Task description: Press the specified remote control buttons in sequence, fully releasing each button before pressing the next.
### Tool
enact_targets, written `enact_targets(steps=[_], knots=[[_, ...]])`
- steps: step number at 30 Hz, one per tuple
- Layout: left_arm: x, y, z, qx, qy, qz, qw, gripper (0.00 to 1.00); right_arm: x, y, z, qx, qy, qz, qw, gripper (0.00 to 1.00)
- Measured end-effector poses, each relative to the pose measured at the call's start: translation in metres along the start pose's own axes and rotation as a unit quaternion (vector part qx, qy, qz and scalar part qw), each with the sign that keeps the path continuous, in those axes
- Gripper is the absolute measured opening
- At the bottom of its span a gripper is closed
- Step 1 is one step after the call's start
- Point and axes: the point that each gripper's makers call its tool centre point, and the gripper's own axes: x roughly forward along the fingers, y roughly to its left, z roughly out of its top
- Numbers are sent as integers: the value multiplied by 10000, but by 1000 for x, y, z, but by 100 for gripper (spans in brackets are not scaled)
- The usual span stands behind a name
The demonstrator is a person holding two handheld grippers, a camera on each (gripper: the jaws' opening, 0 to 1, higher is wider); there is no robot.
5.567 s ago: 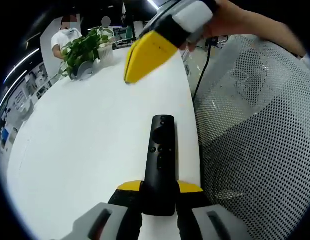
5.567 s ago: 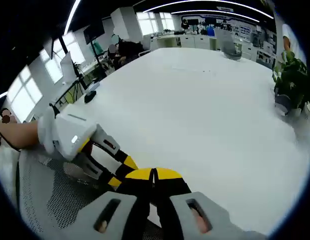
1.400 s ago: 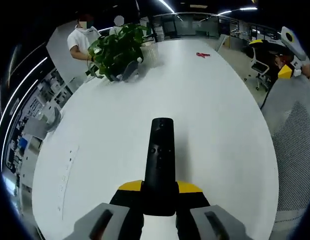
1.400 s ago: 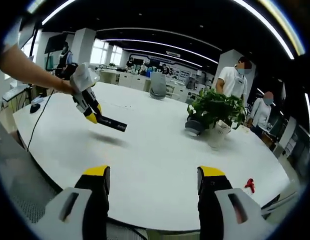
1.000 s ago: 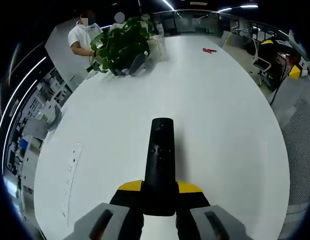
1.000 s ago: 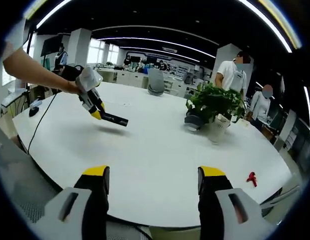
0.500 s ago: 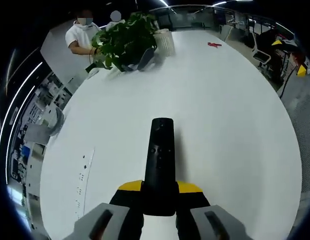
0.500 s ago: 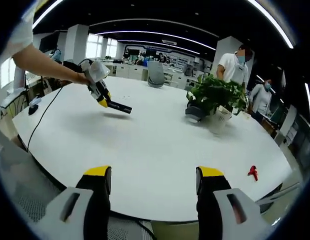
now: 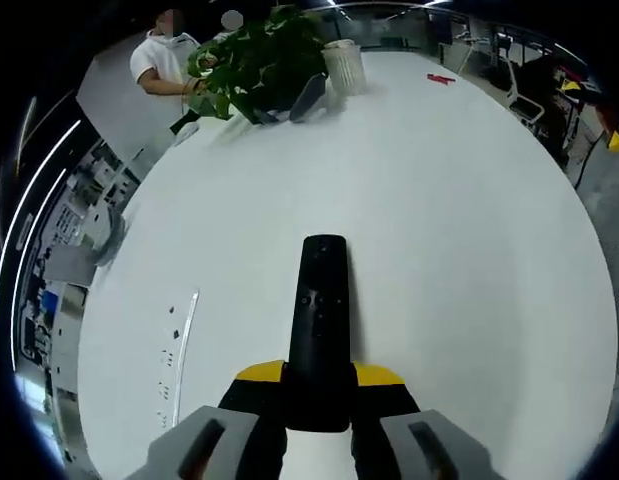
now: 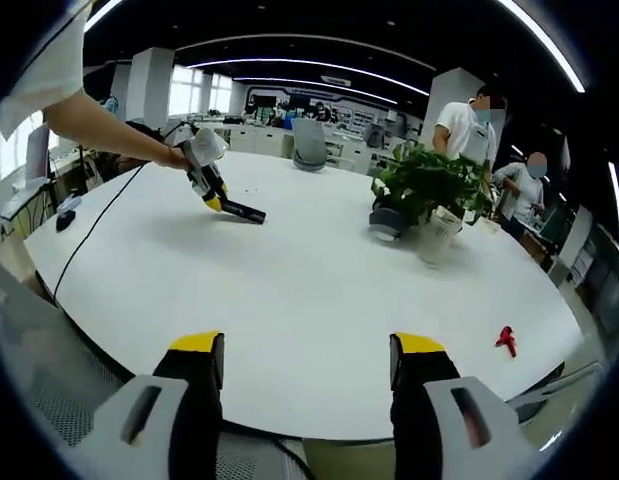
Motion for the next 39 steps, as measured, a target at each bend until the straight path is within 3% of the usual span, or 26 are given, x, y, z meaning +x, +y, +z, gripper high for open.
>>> enact_targets(steps=[17, 28, 39], knots=[[21, 20, -13, 271, 359, -189, 9988, 23, 2, 1, -1, -25, 99, 42, 9999, 68], [23, 22, -13, 152, 254, -438, 9986, 24, 4, 3, -2, -20, 132, 89, 9999, 68], [22, 23, -14, 84, 397, -218, 9989, 26, 3, 5, 6, 79, -87, 131, 9998, 79]])
